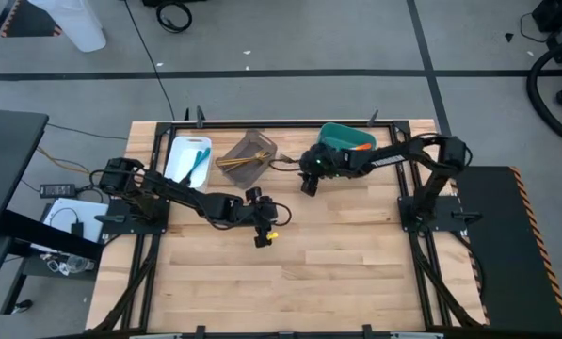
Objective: Sort silverware by color (type)
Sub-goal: Put the blue fork into the white bin
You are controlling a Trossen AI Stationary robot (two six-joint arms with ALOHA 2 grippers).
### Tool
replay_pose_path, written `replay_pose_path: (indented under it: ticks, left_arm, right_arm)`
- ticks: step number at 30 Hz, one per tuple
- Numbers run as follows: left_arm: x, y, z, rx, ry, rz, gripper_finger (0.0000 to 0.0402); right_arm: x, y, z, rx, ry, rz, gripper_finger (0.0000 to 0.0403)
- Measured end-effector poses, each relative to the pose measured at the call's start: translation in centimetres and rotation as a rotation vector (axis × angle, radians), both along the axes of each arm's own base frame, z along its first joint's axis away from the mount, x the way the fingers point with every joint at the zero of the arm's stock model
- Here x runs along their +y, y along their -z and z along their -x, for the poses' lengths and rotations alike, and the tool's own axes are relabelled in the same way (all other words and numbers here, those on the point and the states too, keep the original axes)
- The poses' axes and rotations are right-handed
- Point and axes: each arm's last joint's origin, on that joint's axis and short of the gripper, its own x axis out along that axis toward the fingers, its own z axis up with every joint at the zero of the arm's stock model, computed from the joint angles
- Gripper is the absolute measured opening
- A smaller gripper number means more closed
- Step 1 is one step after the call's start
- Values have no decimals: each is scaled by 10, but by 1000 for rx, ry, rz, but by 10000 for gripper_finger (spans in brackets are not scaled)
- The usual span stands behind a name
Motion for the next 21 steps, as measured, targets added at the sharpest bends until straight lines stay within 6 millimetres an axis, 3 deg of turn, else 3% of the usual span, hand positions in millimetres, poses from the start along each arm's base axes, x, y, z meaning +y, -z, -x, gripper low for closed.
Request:
replay_pose_path:
  ticks: [12,21]
  left_arm:
    - [-18,2,5,38,99,62,153]
    - [-30,2,7,35,124,71,153]
  right_arm:
    - [-39,0,-22,64,-15,-33,158]
    - [-54,5,-29,146,-35,-24,158]
